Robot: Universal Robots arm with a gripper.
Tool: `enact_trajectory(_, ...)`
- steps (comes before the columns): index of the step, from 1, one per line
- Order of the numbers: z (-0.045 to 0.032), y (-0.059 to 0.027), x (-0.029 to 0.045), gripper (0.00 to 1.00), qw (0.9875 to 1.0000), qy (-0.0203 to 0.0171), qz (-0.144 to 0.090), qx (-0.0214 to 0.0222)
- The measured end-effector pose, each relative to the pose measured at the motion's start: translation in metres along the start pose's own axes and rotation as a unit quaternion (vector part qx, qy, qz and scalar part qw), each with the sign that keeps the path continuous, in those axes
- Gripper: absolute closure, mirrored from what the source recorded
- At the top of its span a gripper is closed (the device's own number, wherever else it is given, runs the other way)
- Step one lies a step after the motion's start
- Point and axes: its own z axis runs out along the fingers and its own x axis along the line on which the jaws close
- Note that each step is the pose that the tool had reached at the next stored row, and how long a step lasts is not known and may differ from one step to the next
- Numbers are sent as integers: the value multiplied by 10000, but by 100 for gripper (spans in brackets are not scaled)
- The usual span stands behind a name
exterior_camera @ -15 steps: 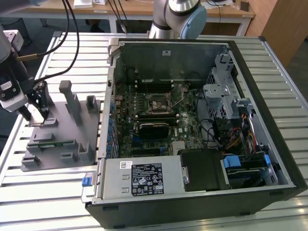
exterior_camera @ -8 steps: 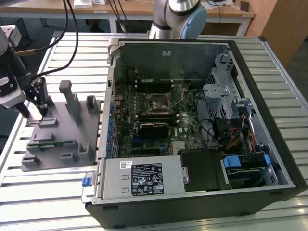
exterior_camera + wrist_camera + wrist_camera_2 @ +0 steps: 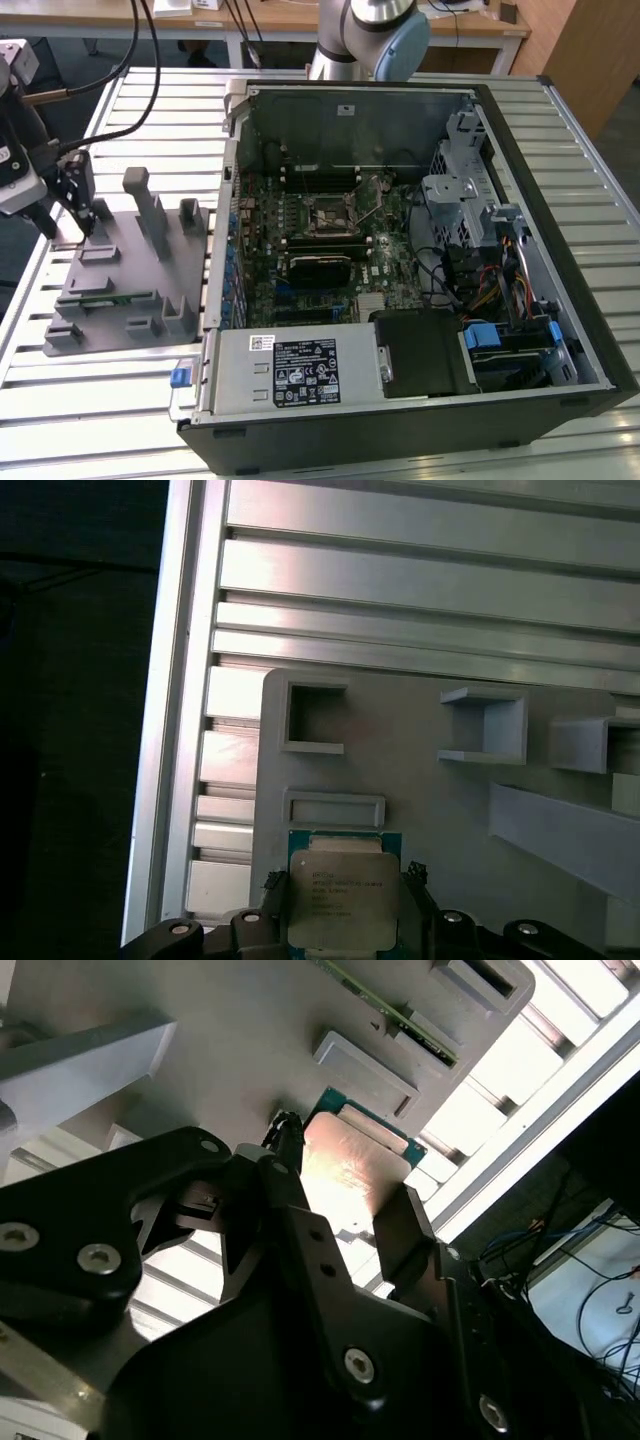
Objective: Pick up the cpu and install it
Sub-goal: 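Pick up the cpu and move it towards the insertion slot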
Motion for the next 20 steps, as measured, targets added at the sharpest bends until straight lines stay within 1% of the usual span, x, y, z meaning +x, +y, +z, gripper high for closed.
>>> enact_trajectory(6, -67, 2, -2, 47, 10000, 0, 0, 0)
enact_trajectory(20, -159, 5, -4, 47, 10000, 1, 0, 0)
